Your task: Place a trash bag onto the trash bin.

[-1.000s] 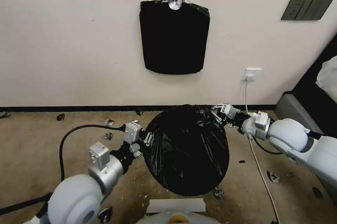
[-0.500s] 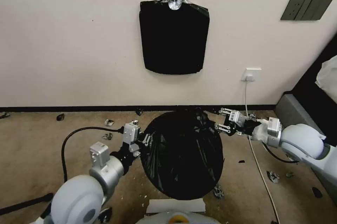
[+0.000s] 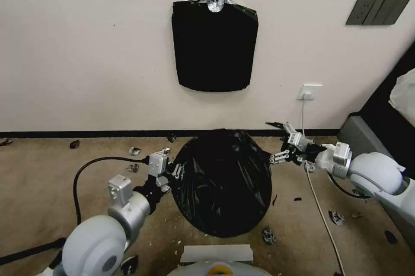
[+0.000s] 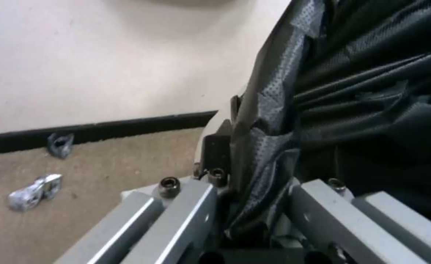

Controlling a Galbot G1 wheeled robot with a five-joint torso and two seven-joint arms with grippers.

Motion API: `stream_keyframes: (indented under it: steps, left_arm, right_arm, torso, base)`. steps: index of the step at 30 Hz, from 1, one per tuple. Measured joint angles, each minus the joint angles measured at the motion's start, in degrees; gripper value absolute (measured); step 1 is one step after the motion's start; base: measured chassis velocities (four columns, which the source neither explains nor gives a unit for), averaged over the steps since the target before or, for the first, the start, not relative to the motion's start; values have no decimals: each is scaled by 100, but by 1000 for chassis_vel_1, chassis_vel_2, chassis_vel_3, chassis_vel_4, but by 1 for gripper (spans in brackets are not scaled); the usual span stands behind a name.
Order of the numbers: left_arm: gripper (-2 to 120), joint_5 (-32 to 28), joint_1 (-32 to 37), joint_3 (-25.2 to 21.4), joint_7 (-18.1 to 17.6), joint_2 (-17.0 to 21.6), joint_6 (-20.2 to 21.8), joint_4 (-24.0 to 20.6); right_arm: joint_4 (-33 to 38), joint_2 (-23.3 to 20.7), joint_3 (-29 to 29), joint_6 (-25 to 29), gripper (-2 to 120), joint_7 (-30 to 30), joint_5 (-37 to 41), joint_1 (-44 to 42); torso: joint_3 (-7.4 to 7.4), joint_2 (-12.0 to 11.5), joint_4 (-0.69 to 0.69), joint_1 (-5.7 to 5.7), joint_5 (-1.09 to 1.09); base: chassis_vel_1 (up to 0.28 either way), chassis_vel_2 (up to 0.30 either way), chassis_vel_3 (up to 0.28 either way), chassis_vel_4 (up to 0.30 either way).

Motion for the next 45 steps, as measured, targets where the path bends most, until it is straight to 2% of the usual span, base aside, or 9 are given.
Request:
stream_keyframes:
  steps: [6, 8, 9, 11, 16, 22, 32, 38, 45]
  left_arm:
    - [2, -126, -115, 26, -177, -103, 0, 237]
    - [2, -208, -86, -12, -398, -274, -13, 322]
    - [2, -208, -86, -12, -398, -274, -13, 322]
    - [2, -244, -62, -20, -648, -492, -109, 396]
    - [2, -285, -83, 107, -1109, -863, -457, 449]
    - [2, -199, -89, 234, -1359, -1051, -664, 434]
    - [2, 150, -189, 547, -1522, -1108, -704, 478]
    - [2, 453, -181, 751, -1558, -1197, -704, 478]
    - [2, 599, -121, 853, -1627, -1230, -682, 486]
  right_arm:
    - [331, 8, 691, -280, 100, 628, 179, -562]
    - [717, 61, 792, -676, 100, 1233, 358, -629]
    - [717, 61, 792, -676, 100, 1233, 358, -629]
    - [1390, 219, 880, -1350, 97, 2005, 793, -698]
    - [2747, 620, 864, -2630, 77, 3315, 1870, -821]
    - [3436, 973, 773, -3284, 57, 3852, 2648, -825]
    - [3659, 1701, 241, -3920, 25, 4252, 3124, -727]
    - [3138, 2445, -307, -4287, 2, 4867, 3274, -430]
    - [2662, 3174, -835, -4319, 0, 5662, 3265, -164]
  torso:
    - [0, 0, -3, 0, 0]
    - [0, 0, -1, 0, -2]
    - [0, 0, -1, 0, -2]
    - [0, 0, 0, 0, -2]
    - [-1, 0, -1, 0, -2]
    - [-1, 0, 0, 0, -1]
    - [-1, 0, -1, 0, -1]
    - [0, 0, -1, 0, -1]
    - [0, 0, -1, 0, -1]
  base:
    - [0, 0, 0, 0]
    - [0, 0, 0, 0]
    - [0, 0, 0, 0]
    - [0, 0, 0, 0]
    - [0, 0, 0, 0]
    - [0, 0, 0, 0]
    - [0, 0, 0, 0]
    - [0, 0, 0, 0]
    - [0, 0, 0, 0]
